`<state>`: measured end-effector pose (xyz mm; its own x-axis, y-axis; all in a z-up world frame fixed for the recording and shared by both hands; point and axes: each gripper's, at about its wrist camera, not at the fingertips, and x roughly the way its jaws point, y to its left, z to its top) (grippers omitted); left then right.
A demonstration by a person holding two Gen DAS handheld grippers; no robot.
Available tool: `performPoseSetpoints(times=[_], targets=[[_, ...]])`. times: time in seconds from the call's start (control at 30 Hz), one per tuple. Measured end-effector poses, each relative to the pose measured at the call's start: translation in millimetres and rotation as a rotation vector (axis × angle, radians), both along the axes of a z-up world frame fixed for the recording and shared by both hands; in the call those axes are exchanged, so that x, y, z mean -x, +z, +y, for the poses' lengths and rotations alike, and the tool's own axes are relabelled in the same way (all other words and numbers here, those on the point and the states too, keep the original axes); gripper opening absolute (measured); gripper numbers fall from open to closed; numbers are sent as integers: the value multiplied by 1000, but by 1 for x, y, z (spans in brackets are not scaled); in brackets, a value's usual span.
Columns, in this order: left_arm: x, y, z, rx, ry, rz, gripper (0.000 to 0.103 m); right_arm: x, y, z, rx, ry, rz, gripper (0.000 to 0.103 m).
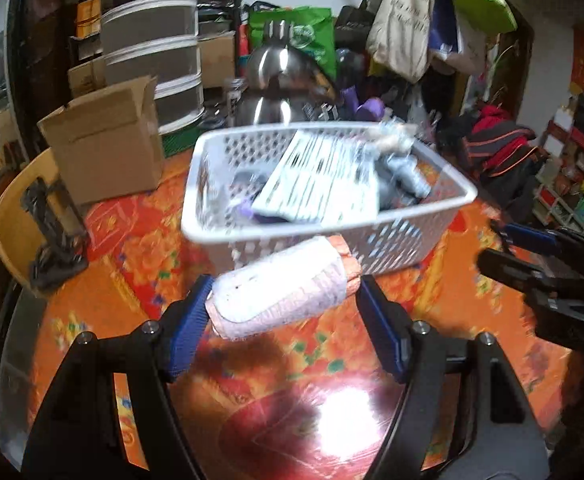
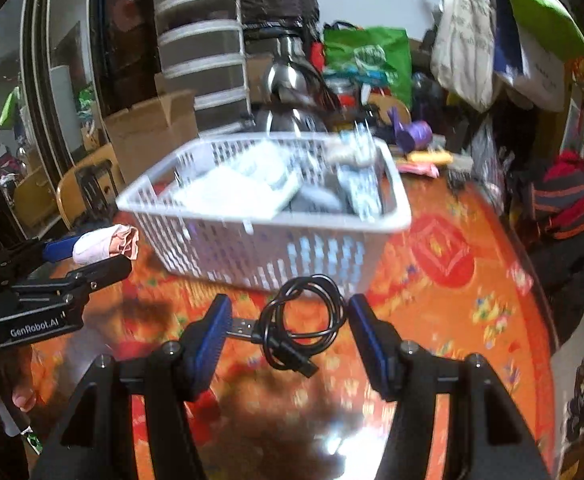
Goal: Organize soft objects
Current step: 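Lift the white roll and black cable and carry both over the basket, then lower the roll and cable into the basket and open both grippers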
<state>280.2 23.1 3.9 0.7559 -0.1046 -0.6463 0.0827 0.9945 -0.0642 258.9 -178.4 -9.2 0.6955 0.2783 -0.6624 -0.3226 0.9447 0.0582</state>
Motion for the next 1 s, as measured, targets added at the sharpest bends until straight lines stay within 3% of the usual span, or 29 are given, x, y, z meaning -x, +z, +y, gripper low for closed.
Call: performPoseSetpoints(times=[0.13, 0.3, 0.4, 0.63, 0.9, 1.0], targets=[[-21, 34, 2, -1, -3, -15, 70, -20, 30, 9, -4, 26, -24, 60], [-68, 55, 8, 32, -4, 27, 70, -60, 56, 18, 4, 31, -21, 60], [-98, 60, 8, 5, 17, 39, 70, -87, 61, 19, -8, 31, 1, 60], [-162, 34, 2, 5, 19, 132, 70, -151, 54, 15, 10, -4, 47, 60], [-191, 4, 0, -40, 51, 182, 70, -173, 22, 22, 52, 3, 69, 60], [-193, -4, 1, -42, 51, 191, 70, -178, 14, 22, 24, 19, 92, 61]])
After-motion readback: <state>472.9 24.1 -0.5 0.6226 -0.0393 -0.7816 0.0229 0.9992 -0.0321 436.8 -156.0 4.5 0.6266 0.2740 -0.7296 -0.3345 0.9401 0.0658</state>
